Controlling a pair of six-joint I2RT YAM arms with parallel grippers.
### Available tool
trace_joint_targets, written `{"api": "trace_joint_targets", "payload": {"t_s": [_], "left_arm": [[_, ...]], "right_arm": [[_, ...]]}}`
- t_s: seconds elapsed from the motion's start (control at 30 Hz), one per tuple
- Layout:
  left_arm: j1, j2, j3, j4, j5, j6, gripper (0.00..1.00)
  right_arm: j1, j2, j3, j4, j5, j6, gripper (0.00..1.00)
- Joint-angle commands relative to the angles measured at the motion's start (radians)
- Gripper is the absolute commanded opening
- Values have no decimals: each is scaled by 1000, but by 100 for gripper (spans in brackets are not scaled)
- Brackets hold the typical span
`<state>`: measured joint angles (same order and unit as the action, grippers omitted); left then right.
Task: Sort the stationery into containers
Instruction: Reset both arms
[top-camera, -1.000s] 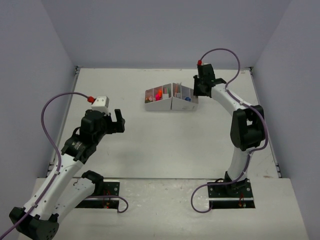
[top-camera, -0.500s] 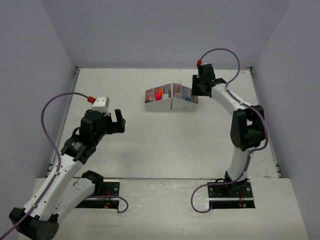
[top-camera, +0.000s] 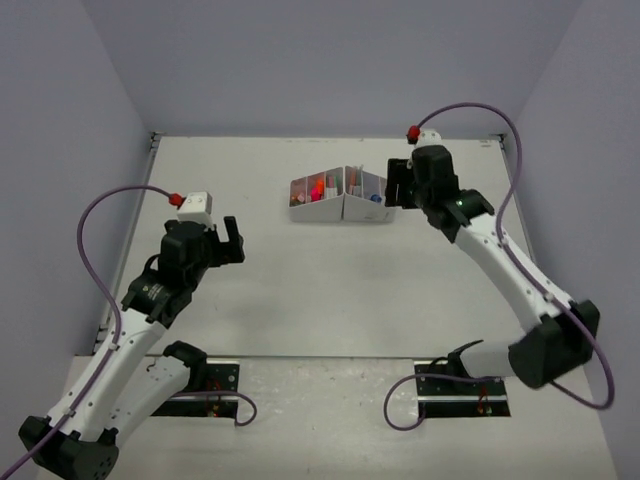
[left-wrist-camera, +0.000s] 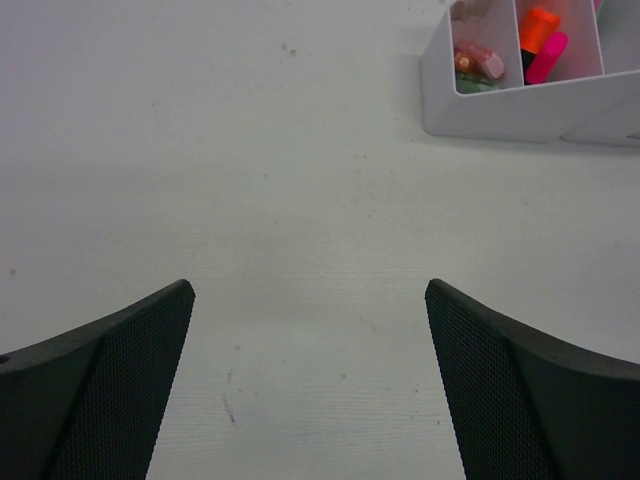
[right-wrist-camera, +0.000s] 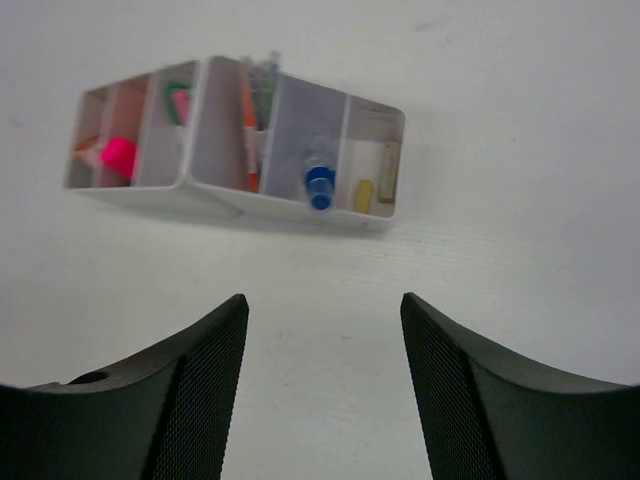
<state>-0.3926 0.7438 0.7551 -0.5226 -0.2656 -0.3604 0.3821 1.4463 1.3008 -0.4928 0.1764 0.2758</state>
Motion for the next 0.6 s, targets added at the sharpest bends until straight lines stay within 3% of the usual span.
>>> {"api": "trace_joint_targets", "payload": {"t_s": [0.0,0.07,0.1,0.13,0.33,0.57], "left_arm": [[9,-70,43,-10,-150,-12,100],[9,-83,71,-30,-203,-13,100],[9,-93,88,-43,-222,-16,100],[9,-108,102,-52,-238,-17,100],[9,-230,109,-39,-306,36,100],[9,-346,13,4,-270,57,100]], "right_arm": [[118,-364,-88,-87,176,37,70],[120,-515,-143,-118,194,62,81],[120,-571,-169,-140,214,73,93],[120,-617,-191,-160,234,82,99],[120,-793,-272,-280,372,147,99],[120,-963,-392,-270,299,122,99]]}}
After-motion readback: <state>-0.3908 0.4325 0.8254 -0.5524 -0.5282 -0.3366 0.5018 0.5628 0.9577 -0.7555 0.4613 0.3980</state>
